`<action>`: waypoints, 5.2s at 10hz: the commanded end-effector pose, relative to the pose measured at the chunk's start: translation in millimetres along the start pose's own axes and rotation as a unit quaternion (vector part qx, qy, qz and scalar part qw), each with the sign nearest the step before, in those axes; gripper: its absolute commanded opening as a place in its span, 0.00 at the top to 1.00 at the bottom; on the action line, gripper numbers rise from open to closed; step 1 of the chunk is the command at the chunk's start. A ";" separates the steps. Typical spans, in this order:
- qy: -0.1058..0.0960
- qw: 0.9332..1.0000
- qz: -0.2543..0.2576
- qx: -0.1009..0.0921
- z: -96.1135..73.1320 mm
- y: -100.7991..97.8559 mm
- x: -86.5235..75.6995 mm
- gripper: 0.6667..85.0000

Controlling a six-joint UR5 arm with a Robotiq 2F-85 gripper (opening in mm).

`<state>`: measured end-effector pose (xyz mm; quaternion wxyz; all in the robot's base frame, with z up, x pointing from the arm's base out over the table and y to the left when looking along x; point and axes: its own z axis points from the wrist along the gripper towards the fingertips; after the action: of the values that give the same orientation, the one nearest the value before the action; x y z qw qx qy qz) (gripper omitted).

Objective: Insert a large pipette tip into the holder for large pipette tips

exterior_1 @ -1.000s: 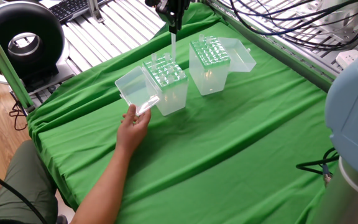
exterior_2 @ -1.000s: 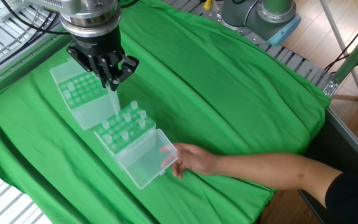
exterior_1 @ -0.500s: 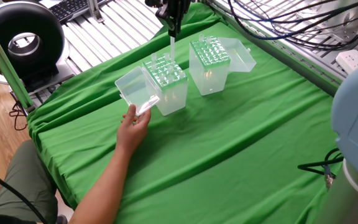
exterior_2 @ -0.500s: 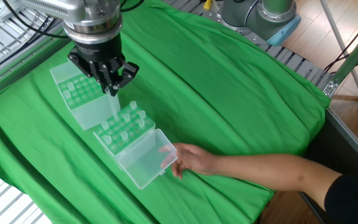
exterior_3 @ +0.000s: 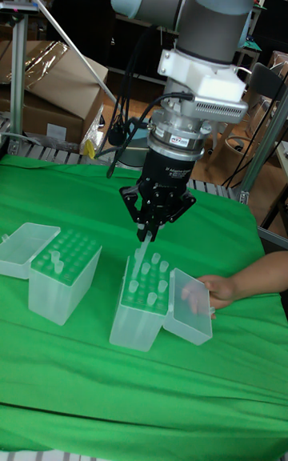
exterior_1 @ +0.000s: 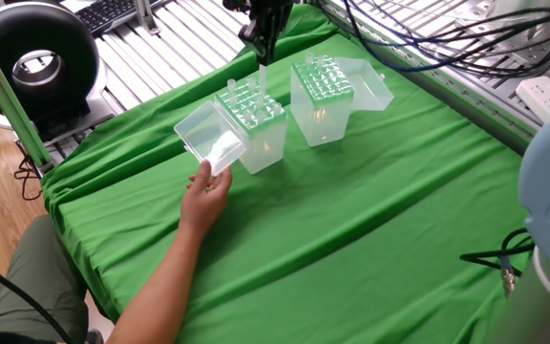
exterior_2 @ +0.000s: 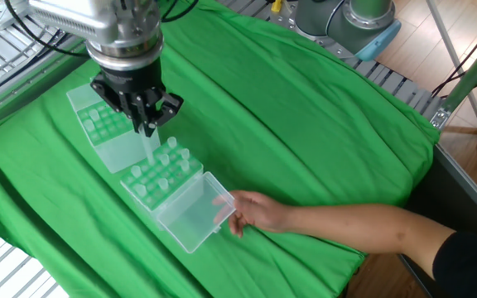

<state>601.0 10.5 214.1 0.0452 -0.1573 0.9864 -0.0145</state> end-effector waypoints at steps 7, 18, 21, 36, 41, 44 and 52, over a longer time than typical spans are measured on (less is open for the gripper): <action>0.028 0.999 -0.032 -0.019 29.5 11.7 14.8 0.71; 0.038 0.999 -0.028 0.001 22.8 -12.8 12.9 0.77; 0.046 0.998 -0.048 -0.010 6.6 -42.5 14.5 0.70; 0.040 0.997 0.049 -0.035 10.8 -42.9 10.7 0.58; 0.049 0.998 0.005 -0.027 15.5 -85.7 25.5 0.58; 0.032 0.999 -0.024 -0.034 29.3 -110.6 32.7 0.53; 0.021 0.998 -0.048 -0.036 48.5 -141.0 50.0 0.50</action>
<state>601.9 -129.5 175.7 0.0097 -0.1956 0.9806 0.0118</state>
